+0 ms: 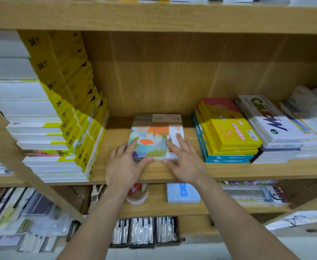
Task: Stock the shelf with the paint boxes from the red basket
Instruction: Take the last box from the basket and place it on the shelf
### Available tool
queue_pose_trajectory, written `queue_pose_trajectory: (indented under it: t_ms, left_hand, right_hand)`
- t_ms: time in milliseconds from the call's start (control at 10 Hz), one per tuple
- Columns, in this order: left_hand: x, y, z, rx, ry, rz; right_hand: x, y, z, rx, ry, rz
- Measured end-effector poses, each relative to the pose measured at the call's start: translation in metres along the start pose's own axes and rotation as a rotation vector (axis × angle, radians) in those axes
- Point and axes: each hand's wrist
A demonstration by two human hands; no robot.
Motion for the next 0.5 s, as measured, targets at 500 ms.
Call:
queue_pose_trajectory:
  t_ms: [500]
  left_hand:
    - [0.028,0.033,-0.012,0.067,-0.022,0.113]
  right_hand:
    - [0.020,-0.008,-0.022,-0.130,0.042,-0.009]
Point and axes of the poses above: each hand's wrist, its own z-axis towards the middle knuckle, its own x-axis out of the back of the hand, y = z × x, and after that the axes turned 5 degrees about z, right-handed
